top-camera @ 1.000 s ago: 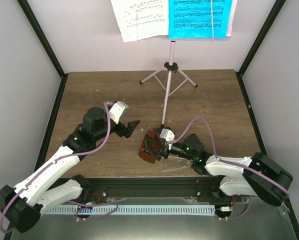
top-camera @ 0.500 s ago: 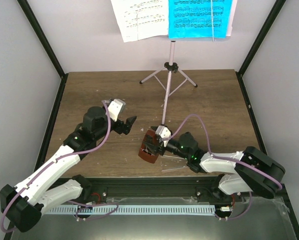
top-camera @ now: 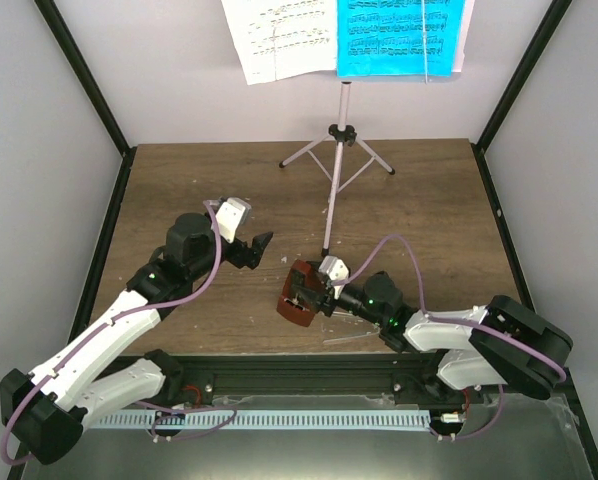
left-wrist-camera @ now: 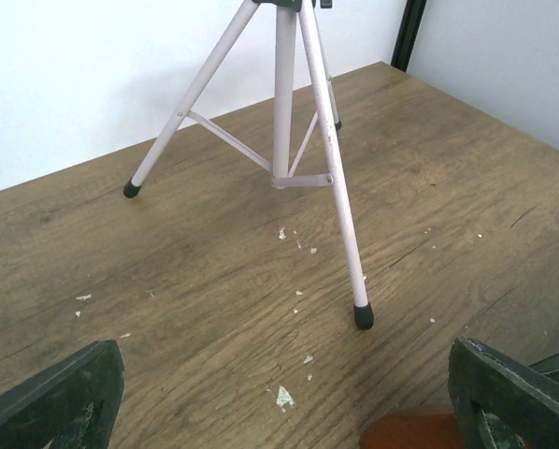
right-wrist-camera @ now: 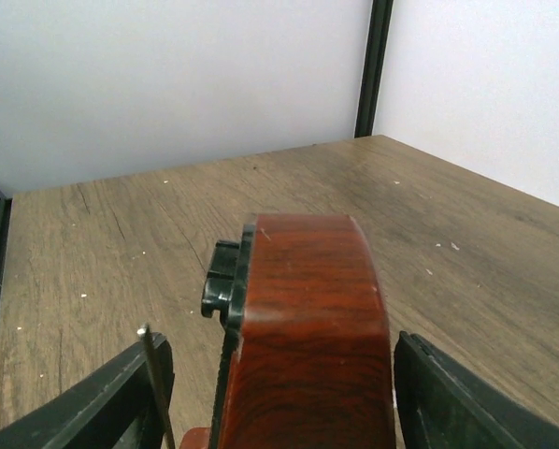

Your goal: Pack up the instrument practice props

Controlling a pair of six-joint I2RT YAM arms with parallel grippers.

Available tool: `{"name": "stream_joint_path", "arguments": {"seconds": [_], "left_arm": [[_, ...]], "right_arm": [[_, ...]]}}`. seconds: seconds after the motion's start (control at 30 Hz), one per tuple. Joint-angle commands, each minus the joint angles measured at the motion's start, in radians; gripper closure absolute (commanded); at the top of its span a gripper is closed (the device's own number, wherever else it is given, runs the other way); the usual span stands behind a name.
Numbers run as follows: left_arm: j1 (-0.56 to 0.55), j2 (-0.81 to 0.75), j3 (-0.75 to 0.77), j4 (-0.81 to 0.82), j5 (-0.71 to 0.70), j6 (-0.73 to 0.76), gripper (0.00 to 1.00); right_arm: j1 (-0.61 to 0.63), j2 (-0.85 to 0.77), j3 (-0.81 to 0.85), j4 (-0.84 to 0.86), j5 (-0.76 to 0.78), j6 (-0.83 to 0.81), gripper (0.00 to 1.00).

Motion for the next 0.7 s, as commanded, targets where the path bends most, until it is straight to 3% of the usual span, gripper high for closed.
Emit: {"name": "stream_joint_path", "arguments": {"seconds": [0.0, 0.67], "left_arm": [[0.003, -0.004, -0.001, 0.011, -0.005, -0.009, 0.04], [0.004, -0.003, -0.002, 0.011, 0.009, -0.007, 0.04]], "right_arm": [[0.007, -0.011, 0.002, 0.054, 0.003, 0.019, 0.37], [-0.003, 0.023, 0.026, 0.054, 0.004, 0.048, 0.48]]}}
